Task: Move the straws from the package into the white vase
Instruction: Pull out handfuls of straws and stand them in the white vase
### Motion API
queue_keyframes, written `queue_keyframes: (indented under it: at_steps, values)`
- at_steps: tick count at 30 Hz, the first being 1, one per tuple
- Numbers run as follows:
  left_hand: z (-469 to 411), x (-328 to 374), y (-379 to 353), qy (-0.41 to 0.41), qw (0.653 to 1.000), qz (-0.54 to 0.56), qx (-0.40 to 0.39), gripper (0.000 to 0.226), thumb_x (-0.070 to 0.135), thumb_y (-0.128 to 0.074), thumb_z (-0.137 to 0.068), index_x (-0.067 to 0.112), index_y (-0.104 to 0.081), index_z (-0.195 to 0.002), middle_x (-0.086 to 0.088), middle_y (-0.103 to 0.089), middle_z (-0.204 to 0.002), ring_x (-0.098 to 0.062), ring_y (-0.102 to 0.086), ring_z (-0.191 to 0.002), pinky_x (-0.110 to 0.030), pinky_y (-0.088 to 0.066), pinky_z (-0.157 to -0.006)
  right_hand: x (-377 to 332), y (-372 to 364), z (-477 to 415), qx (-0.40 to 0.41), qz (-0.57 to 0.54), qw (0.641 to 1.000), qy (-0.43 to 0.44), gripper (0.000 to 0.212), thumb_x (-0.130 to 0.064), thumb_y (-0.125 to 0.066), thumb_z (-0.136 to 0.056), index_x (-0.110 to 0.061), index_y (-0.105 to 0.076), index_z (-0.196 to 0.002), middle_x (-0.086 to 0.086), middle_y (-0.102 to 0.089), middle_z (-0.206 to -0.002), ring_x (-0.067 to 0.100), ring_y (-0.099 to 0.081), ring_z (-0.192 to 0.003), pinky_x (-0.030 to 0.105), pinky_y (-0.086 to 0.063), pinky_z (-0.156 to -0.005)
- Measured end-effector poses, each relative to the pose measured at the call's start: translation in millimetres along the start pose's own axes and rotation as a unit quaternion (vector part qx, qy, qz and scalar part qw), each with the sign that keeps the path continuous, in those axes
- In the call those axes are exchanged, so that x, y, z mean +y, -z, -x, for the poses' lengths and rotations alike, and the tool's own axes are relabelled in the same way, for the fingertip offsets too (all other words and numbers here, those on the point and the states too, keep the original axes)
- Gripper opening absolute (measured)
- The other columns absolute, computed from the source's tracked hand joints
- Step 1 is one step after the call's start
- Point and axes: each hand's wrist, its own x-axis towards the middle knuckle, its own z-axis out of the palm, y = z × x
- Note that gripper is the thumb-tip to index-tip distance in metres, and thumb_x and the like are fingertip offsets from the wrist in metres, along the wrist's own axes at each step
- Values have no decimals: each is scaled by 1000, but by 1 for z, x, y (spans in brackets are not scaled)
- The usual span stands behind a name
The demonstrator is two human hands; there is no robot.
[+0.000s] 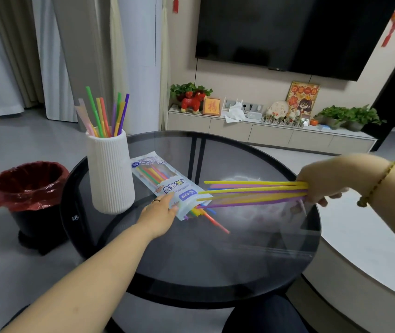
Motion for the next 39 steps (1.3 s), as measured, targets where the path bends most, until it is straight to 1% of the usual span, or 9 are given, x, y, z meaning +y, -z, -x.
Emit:
queue_keyframes:
  at_steps: [7, 14, 21, 24, 26, 30, 33, 36, 39]
  values:
    - [27, 51, 51, -138, 940, 210, 229, 28, 14, -36, -93, 12, -57, -113, -10, -59, -120, -21, -52, -107, -30, -40, -85, -27, 41, 18, 63, 109, 992, 1, 17, -3, -46, -85, -9, -50, -69, -6, -51, -43, 2, -44, -33, 6, -33, -27]
    - [48, 75, 63, -209, 972, 110, -22, 35, 45, -64, -73, 40, -50, -105, 13, -60, -98, -8, -56, -86, -23, -45, -70, -81, 57, 19, 141, 171, 972, 76, 35, 0, -44, -84, -14, -40, -52, -4, -42, -50, 7, -36, -45, 17, -30, -45]
    - [38, 57, 53, -151, 977, 150, -25, 31, 24, -56, -82, 21, -40, -56, 1, -51, -54, -16, -49, -50, -29, -44, -60, -113, 62, 16, 277, 244, 921, 121, 24, -9, -44, -87, -14, -42, -64, -3, -36, -57, 18, -39, -54, 22, -24, -45]
    - [33, 50, 51, -128, 978, 162, -5, 35, 23, -51, -86, 18, -36, -56, 1, -43, -51, -11, -42, -43, -17, -39, -48, -116, 63, 16, 366, 267, 879, 149, 14, -10, -46, -85, -16, -49, -73, 3, -58, -80, 26, -50, -86, 27, -34, -77]
    - [28, 45, 52, -123, 977, 174, 7, 35, 23, -49, -86, 17, -34, -56, 1, -40, -50, -11, -39, -41, -9, -34, -39, -115, 64, 12, 425, 246, 856, 162, 33, -20, -54, -82, -17, -50, -114, 8, -54, -125, 26, -40, -123, 44, -18, -110]
    - [20, 34, 53, -117, 964, 236, 29, 35, 20, -51, -86, 17, -38, -54, 1, -42, -48, -4, -38, -32, -8, -35, -39, -120, 66, 12, 524, -38, 818, 235, 90, -31, -70, -69, -23, -19, -143, 8, -14, -155, 25, -8, -143, 47, 0, -115]
    - [16, 27, 54, -115, 952, 281, 35, 34, 20, -53, -86, 16, -41, -54, 3, -45, -42, -2, -39, -31, -7, -38, -41, -133, 53, 6, 509, -385, 706, 307, 101, -21, -76, -68, -17, -10, -145, 9, -8, -155, 23, -10, -142, 35, -9, -114]
    - [11, 22, 53, -109, 952, 286, 23, 35, 25, -53, -85, 20, -44, -51, 8, -47, -36, -2, -42, -34, -9, -40, -43, -150, 36, -12, 334, -686, 588, 268, 92, -24, -71, -75, -20, -10, -144, 7, -23, -152, 21, -29, -137, 33, -27, -108]
    - [9, 21, 51, -114, 943, 313, 0, 35, 22, -54, -83, 24, -45, -49, 11, -49, -32, -2, -42, -34, -10, -39, -42, -164, 30, -29, 153, -750, 553, 328, 29, -25, -61, -82, -22, -55, -110, 7, -63, -115, 14, -66, -99, 29, -55, -86]
